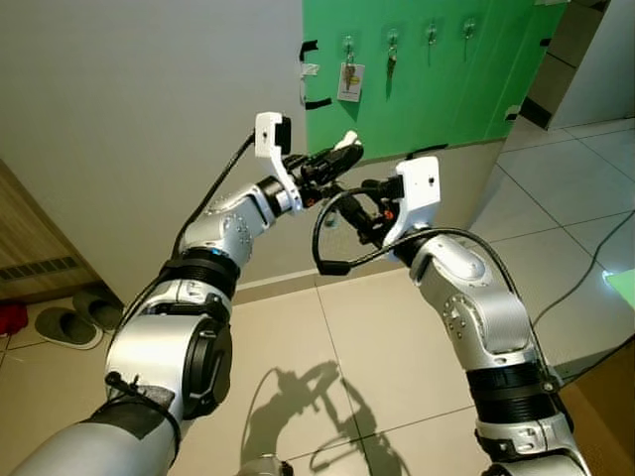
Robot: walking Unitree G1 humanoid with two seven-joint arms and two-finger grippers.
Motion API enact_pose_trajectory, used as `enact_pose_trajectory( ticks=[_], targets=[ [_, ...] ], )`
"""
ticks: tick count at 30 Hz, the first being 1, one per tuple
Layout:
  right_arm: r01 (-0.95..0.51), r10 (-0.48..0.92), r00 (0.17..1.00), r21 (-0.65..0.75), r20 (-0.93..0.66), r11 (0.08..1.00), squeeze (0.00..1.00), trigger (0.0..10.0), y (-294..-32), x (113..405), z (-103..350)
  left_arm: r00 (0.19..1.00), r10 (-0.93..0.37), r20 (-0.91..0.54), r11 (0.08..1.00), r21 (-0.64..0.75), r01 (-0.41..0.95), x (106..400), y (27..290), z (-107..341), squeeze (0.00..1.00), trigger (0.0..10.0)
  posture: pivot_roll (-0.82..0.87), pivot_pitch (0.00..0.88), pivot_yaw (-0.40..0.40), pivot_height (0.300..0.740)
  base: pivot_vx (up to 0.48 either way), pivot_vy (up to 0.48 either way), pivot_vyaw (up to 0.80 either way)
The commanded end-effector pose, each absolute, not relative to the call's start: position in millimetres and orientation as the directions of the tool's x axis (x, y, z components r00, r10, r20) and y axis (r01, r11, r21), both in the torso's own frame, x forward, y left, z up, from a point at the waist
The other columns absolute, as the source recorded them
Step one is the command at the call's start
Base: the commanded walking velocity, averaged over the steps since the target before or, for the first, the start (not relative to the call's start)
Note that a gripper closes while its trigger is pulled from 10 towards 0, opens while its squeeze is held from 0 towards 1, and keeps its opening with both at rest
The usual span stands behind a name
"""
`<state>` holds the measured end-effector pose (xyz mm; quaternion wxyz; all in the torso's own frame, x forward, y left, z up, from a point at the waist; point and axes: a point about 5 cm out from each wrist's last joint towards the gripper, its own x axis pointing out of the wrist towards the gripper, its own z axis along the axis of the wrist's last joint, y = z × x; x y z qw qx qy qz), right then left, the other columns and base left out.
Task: Hang keys on a hook
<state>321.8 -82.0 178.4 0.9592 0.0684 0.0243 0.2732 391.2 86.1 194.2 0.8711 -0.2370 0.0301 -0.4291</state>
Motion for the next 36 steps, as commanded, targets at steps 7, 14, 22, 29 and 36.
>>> enact_pose_trajectory(
  ticks=[7,14,22,29,36],
  targets=[
    [-0.525,0.531,0.847,0.141,-0.008,0.840,0.00,10.0,-74,319,179,0.642,-0.749,0.165,0.532,-0.428,0.731,395,86,203,0.00,10.0,-0.05,0.000,0.085,0.740,0.000,0.000,0.00],
    [-0.498,0.507,0.862,0.162,-0.012,0.852,0.00,10.0,-67,321,178,0.665,-0.730,0.158,0.551,-0.439,0.710,396,86,202,0.00,10.0,-0.05,0.000,0.091,0.740,0.000,0.000,0.00],
    [-0.464,0.471,0.882,0.150,-0.016,0.873,0.00,10.0,-69,326,177,0.669,-0.727,0.157,0.551,-0.449,0.704,396,84,201,0.00,10.0,-0.05,0.000,0.092,0.740,0.000,0.000,0.00],
    [-0.440,0.448,0.894,0.164,-0.015,0.883,0.00,10.0,-66,331,176,0.668,-0.727,0.158,0.548,-0.451,0.704,396,83,201,0.00,10.0,-0.05,0.000,0.093,0.740,0.000,0.000,0.00],
    [-0.392,0.402,0.916,0.198,-0.013,0.899,0.00,10.0,-67,338,175,0.667,-0.728,0.159,0.547,-0.452,0.705,395,83,201,0.00,10.0,-0.05,0.000,0.093,0.740,0.000,0.000,0.00]
  ],
)
